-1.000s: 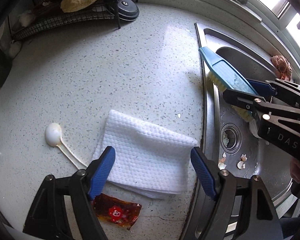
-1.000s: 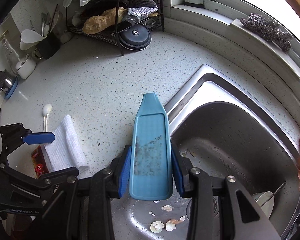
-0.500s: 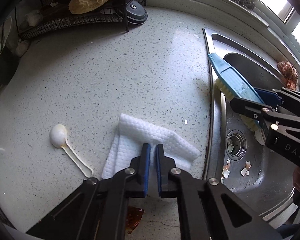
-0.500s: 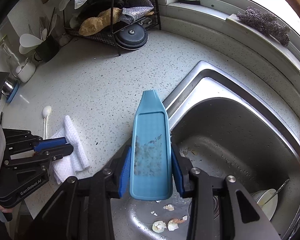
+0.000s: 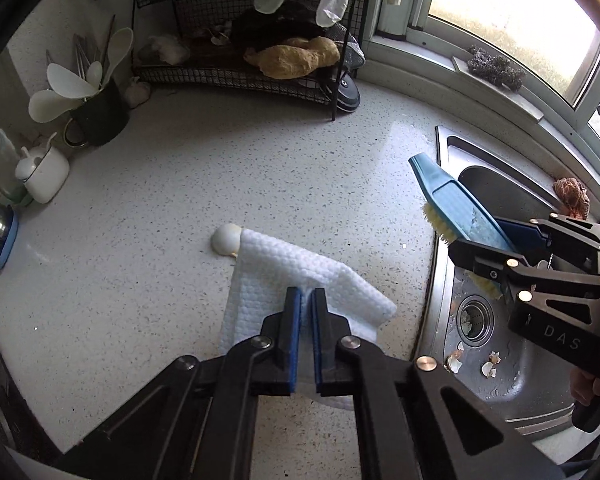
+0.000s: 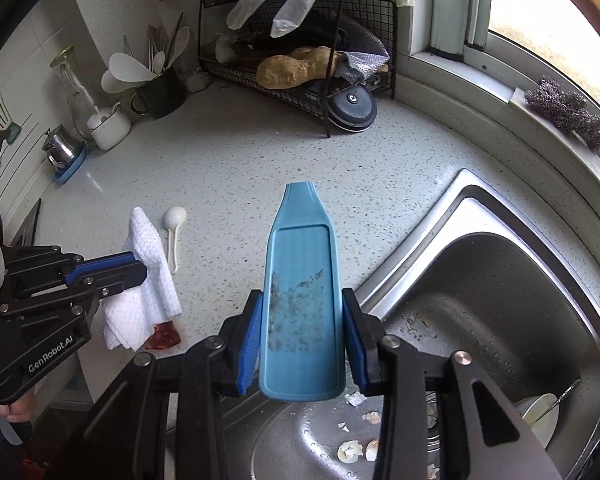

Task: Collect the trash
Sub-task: 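Carry the cloth and brush down over the red bin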

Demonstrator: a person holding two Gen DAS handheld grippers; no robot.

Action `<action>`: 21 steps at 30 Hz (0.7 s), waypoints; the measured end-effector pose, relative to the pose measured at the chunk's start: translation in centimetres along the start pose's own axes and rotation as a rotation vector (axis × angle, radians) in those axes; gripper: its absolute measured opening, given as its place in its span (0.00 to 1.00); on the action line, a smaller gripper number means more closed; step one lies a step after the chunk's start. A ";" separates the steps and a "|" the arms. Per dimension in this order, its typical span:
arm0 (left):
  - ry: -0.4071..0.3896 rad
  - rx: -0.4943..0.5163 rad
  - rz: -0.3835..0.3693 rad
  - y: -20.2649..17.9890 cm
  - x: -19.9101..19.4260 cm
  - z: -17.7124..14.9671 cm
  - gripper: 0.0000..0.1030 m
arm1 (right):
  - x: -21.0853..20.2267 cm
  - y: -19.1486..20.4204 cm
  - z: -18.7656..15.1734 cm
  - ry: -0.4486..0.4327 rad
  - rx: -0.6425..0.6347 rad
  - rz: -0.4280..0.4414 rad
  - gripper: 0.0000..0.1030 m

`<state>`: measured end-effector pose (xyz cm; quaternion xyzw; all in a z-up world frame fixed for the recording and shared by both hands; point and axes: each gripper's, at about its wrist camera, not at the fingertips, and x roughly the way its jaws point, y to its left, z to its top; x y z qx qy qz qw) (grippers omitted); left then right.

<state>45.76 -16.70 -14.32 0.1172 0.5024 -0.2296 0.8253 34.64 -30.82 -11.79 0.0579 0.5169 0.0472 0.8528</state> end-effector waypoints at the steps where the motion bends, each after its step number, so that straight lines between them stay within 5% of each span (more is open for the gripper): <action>1: -0.010 -0.012 0.007 0.5 -0.7 -0.5 0.05 | -0.2 0.7 -0.1 -0.006 -0.013 0.007 0.34; 11: -0.078 -0.140 0.077 4.7 -7.1 -7.1 0.05 | -2.8 7.9 -2.0 -0.044 -0.140 0.080 0.34; 21: -0.099 -0.272 0.151 7.3 -13.3 -17.1 0.05 | -4.4 15.6 -6.7 -0.045 -0.259 0.159 0.34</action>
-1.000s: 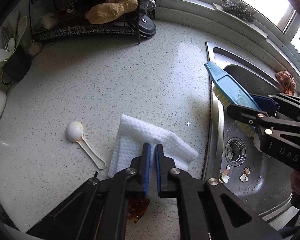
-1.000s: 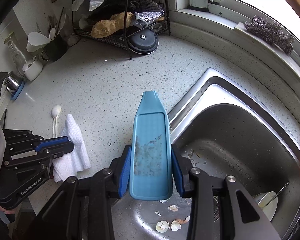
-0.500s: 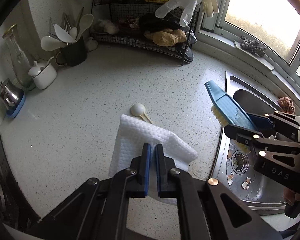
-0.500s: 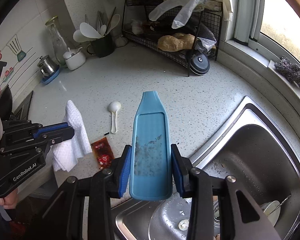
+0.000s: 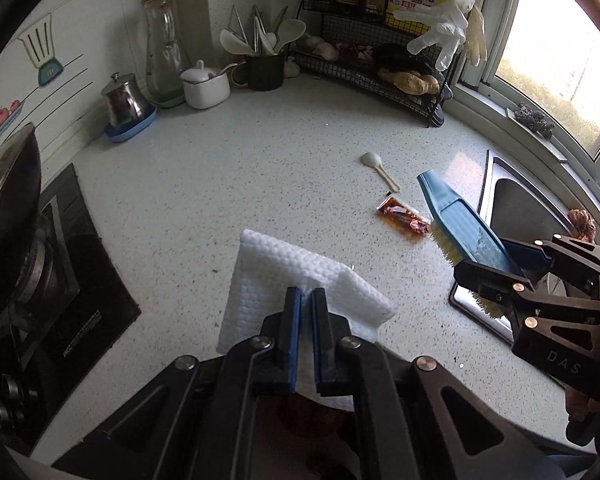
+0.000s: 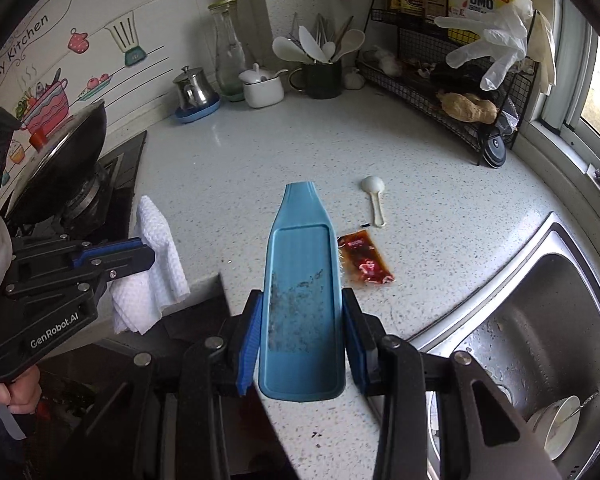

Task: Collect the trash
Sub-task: 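Carry the cloth and brush down over the red bin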

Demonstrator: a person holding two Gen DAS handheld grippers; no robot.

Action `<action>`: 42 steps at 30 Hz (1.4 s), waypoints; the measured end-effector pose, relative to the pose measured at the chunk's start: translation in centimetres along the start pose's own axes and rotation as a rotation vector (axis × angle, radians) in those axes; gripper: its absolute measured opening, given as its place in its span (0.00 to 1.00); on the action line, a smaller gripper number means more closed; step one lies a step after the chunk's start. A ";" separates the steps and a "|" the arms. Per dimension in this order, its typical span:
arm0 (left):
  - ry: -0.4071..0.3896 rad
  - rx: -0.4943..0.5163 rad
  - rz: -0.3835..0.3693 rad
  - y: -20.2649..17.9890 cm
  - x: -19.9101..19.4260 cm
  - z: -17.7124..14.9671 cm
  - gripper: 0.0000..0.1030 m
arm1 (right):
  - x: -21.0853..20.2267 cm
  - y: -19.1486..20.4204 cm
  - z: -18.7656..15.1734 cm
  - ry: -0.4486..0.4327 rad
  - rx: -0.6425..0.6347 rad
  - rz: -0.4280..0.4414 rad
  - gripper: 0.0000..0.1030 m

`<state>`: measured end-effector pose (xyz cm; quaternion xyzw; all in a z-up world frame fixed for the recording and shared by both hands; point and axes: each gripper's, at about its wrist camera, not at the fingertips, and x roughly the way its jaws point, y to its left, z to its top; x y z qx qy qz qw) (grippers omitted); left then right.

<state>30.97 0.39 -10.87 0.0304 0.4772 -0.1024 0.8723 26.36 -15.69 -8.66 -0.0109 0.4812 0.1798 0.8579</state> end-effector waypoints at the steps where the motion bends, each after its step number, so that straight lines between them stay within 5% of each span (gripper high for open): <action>1: 0.000 -0.011 0.007 0.5 -0.7 -0.9 0.05 | -0.2 0.8 -0.5 0.001 -0.011 0.006 0.34; 9: 0.009 -0.074 0.045 3.6 -4.9 -8.8 0.05 | -1.6 6.8 -5.0 0.028 -0.073 0.055 0.34; 18: 0.100 -0.128 0.060 6.0 -5.2 -16.6 0.05 | -0.9 11.0 -10.2 0.109 -0.092 0.071 0.34; 32: 0.250 -0.194 0.046 7.1 1.0 -24.0 0.05 | 4.4 12.9 -16.3 0.247 -0.094 0.056 0.34; 42: 0.332 -0.165 0.075 6.2 11.0 -28.2 0.05 | 13.4 10.6 -20.9 0.336 -0.055 0.026 0.34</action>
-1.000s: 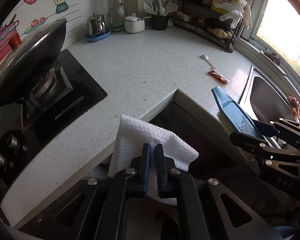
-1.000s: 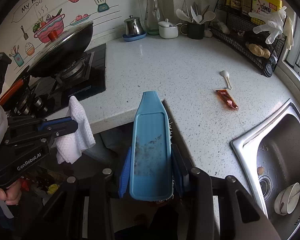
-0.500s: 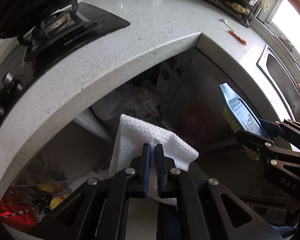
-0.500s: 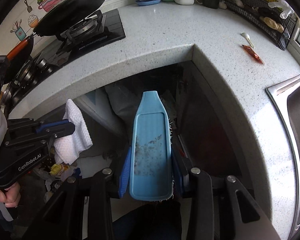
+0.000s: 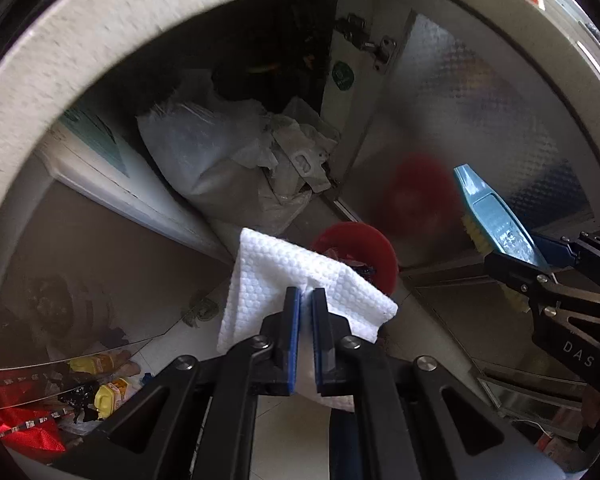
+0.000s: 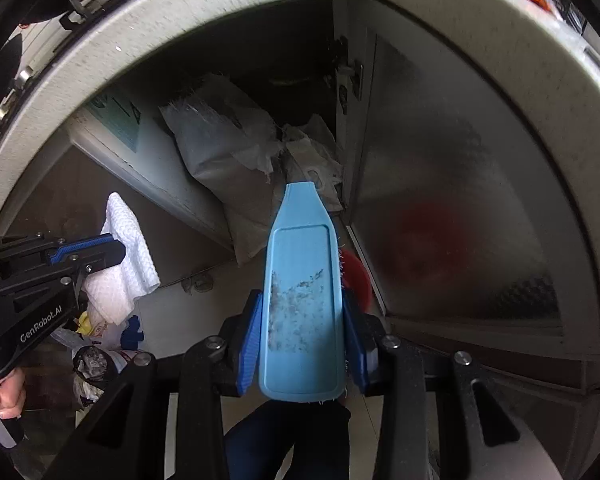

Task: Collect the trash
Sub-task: 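Carry the cloth and brush down over the red bin, then open the left tool to drop the cloth while the right drops the brush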

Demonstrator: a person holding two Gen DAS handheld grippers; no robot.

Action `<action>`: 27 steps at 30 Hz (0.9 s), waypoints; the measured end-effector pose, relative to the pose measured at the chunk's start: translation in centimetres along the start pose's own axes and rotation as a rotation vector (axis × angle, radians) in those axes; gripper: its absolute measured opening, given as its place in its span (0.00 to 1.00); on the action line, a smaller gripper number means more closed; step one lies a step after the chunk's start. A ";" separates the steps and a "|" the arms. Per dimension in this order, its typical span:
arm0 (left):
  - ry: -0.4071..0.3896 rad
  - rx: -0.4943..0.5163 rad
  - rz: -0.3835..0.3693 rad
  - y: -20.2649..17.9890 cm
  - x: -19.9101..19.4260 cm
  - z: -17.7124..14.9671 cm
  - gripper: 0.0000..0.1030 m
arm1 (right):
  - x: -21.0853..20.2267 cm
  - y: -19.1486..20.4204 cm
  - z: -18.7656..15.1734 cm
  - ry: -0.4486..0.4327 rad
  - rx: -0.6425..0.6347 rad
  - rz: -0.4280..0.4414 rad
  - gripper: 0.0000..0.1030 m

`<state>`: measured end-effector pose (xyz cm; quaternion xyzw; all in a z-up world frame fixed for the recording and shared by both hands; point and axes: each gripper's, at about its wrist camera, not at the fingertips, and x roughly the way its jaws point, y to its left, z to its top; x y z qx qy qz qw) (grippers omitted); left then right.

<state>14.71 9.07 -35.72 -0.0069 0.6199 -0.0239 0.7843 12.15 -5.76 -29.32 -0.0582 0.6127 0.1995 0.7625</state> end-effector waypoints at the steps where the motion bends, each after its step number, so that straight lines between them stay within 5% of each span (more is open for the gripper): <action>1: 0.008 0.000 -0.008 0.0 1.3 -0.1 0.05 | 1.2 -0.5 -0.2 0.011 0.010 0.003 0.34; 13: 0.128 -0.018 -0.066 -0.8 18.3 -1.0 0.05 | 16.5 -3.5 -1.5 0.111 0.042 0.002 0.34; 27: 0.216 0.064 -0.160 -5.1 30.8 -1.2 0.06 | 25.5 -8.6 -5.4 0.163 0.155 -0.030 0.34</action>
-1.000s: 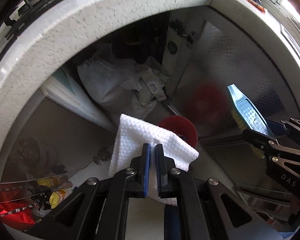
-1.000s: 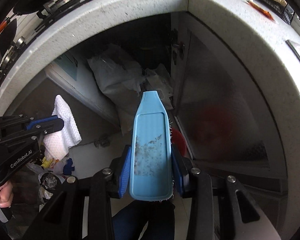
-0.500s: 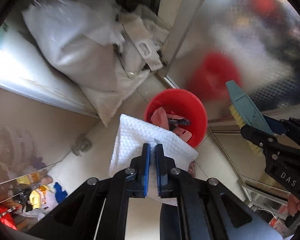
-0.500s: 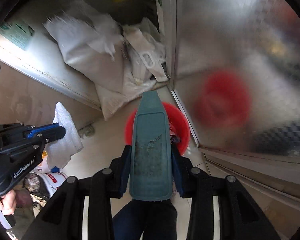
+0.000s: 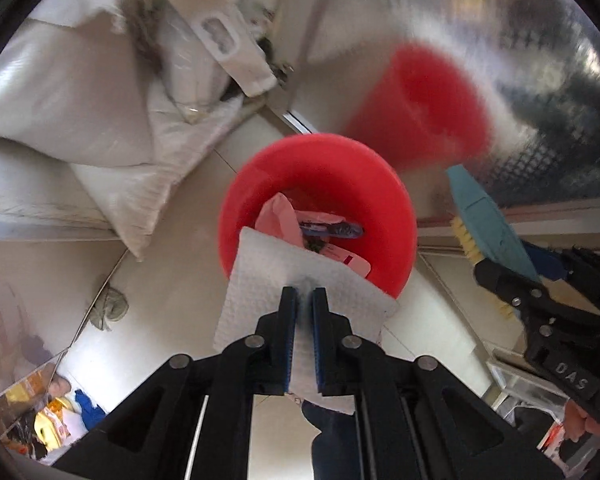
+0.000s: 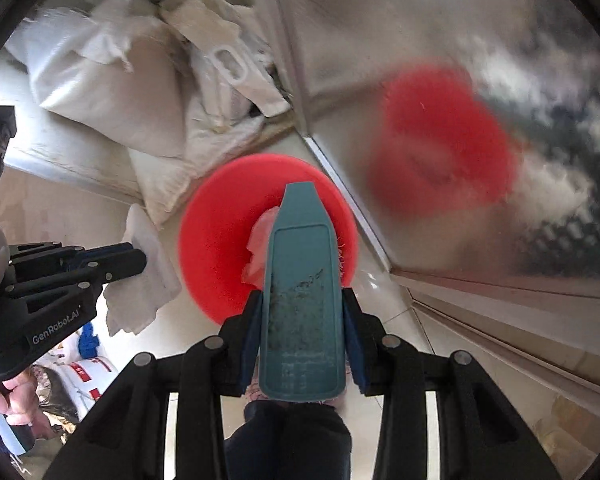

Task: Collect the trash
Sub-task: 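Open the left tool to drop the cloth while the right drops the brush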

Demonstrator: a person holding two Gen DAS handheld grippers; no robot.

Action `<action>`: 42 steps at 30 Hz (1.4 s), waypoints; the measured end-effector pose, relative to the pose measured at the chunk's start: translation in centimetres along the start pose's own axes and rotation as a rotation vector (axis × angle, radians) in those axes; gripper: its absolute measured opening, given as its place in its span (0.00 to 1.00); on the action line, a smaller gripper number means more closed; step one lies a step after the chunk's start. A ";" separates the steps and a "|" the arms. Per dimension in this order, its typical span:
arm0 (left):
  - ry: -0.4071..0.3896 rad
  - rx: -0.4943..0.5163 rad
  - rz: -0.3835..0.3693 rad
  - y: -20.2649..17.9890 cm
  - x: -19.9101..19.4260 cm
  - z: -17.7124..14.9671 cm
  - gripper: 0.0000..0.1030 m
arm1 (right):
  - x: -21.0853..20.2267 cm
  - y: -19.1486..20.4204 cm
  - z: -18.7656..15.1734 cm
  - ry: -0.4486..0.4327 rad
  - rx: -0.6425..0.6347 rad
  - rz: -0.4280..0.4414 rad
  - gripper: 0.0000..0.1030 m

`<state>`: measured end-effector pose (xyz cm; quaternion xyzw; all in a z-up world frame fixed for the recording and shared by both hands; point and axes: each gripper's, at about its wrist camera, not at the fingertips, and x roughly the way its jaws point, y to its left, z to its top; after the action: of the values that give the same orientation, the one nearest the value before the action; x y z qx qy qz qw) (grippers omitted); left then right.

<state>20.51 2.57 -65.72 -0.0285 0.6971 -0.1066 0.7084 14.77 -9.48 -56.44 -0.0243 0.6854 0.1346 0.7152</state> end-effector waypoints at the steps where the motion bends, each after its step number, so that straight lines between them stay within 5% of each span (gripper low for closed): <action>1: 0.011 0.006 -0.004 -0.1 0.6 0.1 0.06 | 0.5 -0.2 0.1 0.001 0.002 -0.008 0.34; 13: 0.041 0.039 -0.037 -0.6 3.7 0.6 0.26 | 1.9 -1.4 -0.3 0.012 -0.001 -0.027 0.34; 31: -0.027 -0.085 0.040 5.9 0.2 -3.1 0.72 | 2.9 3.8 0.6 0.032 -0.171 0.043 0.34; 39: -0.038 -0.099 0.064 7.5 -0.1 -4.0 0.76 | 3.7 5.5 1.1 0.029 -0.221 0.016 0.34; 40: -0.041 -0.100 0.067 7.5 0.0 -4.1 0.77 | 3.8 5.6 1.1 0.028 -0.227 0.004 0.38; 42: -0.044 -0.098 0.068 7.5 0.0 -4.2 0.77 | 3.9 5.7 1.1 0.037 -0.226 -0.002 0.63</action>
<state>17.13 10.30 -67.23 -0.0419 0.6865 -0.0474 0.7244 14.62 -3.16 -59.34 -0.1079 0.6789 0.2099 0.6952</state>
